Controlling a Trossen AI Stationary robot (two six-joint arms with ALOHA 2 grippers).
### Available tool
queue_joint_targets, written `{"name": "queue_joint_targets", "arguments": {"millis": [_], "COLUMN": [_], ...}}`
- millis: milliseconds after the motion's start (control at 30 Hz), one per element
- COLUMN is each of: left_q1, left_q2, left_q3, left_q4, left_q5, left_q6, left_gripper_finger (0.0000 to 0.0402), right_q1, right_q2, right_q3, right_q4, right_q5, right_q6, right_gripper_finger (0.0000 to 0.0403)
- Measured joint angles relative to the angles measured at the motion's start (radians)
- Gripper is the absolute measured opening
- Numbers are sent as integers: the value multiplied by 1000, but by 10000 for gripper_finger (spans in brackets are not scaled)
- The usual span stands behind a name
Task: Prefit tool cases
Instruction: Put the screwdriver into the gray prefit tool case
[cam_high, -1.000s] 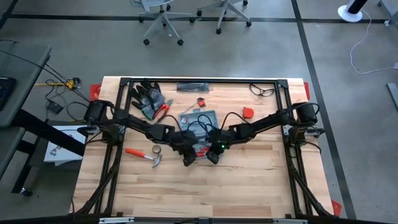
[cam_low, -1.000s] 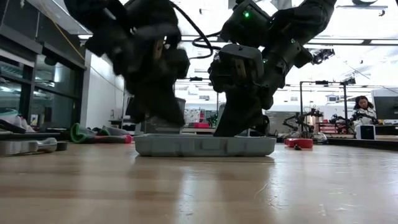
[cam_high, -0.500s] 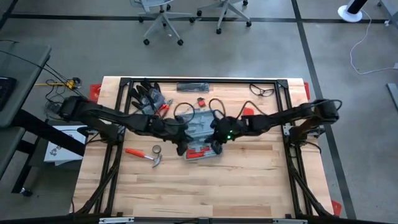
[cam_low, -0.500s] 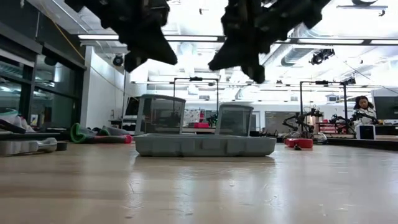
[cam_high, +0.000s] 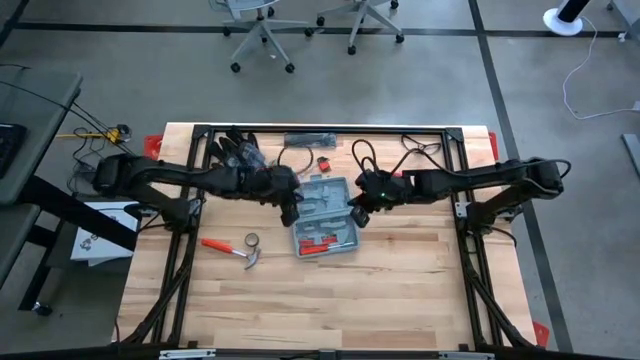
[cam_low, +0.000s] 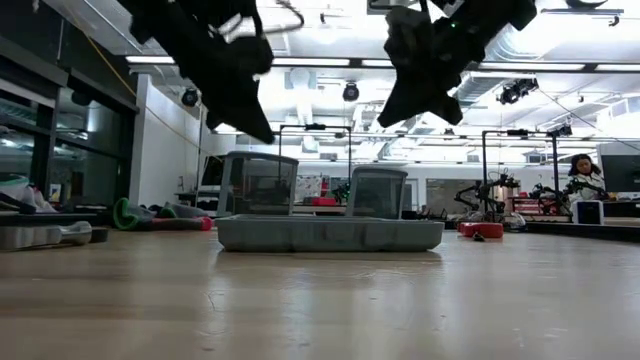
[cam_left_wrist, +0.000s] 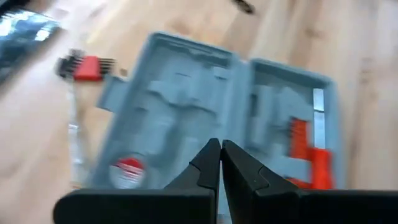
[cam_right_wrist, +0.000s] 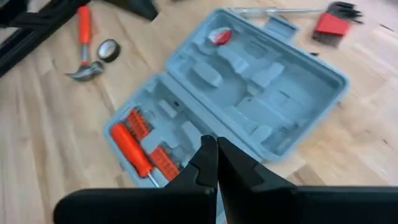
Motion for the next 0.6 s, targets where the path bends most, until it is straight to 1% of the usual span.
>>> {"name": "queue_joint_targets", "arguments": {"millis": [100,233,300,467,600], "left_q1": [101,241,304,424,454], "left_q2": [18,49,71,137,183], "left_q3": [0,0,0,0,0], "left_q4": [-3,5,6,10,9], "left_q5": [47,117,150,260,318], "left_q6": [55,141,177,207,256], "left_gripper_finger": [5,5,5,6,25], "right_q1": [-8,-21,-27,-53,-79], "right_q2": [2,2,2,2,21], "right_q3": [0,0,0,0,1], "right_q4": [-10,-12,-13,-35,-48], "right_q5": [42,155,196,218,218], "right_q6": [7,61,82,89,90], "right_gripper_finger": [0,0,0,0,0]}}
